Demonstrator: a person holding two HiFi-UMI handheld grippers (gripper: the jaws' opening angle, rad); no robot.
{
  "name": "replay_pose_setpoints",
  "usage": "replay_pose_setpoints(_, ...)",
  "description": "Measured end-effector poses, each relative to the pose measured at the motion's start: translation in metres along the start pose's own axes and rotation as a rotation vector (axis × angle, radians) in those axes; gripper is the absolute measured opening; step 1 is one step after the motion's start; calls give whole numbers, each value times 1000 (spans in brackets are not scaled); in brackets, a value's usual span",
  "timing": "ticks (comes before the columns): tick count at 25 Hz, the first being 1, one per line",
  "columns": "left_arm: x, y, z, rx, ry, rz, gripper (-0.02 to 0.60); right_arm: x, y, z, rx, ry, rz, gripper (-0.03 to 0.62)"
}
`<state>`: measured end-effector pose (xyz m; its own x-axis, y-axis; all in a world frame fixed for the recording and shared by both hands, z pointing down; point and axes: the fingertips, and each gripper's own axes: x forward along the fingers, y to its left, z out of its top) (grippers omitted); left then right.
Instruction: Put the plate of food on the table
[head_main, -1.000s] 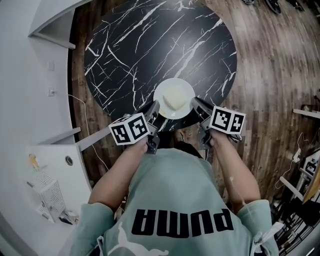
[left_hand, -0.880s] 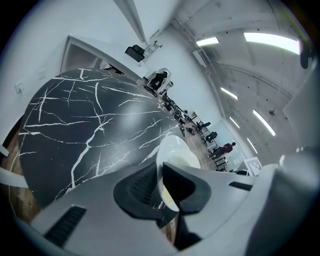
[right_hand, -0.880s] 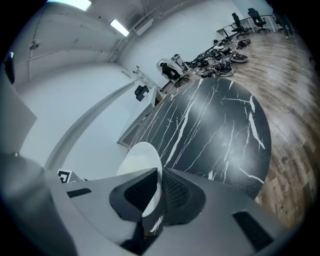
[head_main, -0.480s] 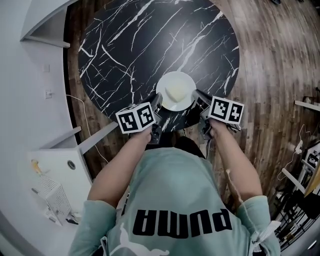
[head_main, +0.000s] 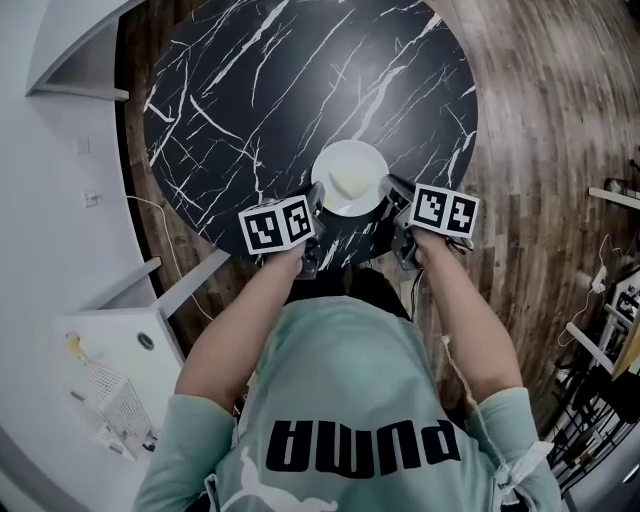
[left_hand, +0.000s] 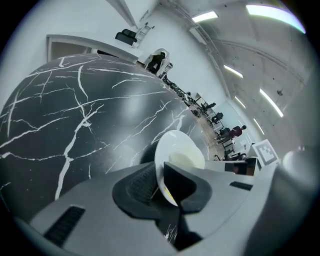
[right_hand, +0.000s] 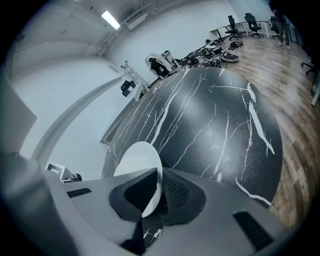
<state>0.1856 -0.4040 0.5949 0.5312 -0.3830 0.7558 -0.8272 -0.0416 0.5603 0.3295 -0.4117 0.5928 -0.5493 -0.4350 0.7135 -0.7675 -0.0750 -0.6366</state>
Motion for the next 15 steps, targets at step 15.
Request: replay_pose_setpoints(15, 15, 7, 0, 40, 49, 26, 55, 13, -10, 1, -30, 15, -41, 32)
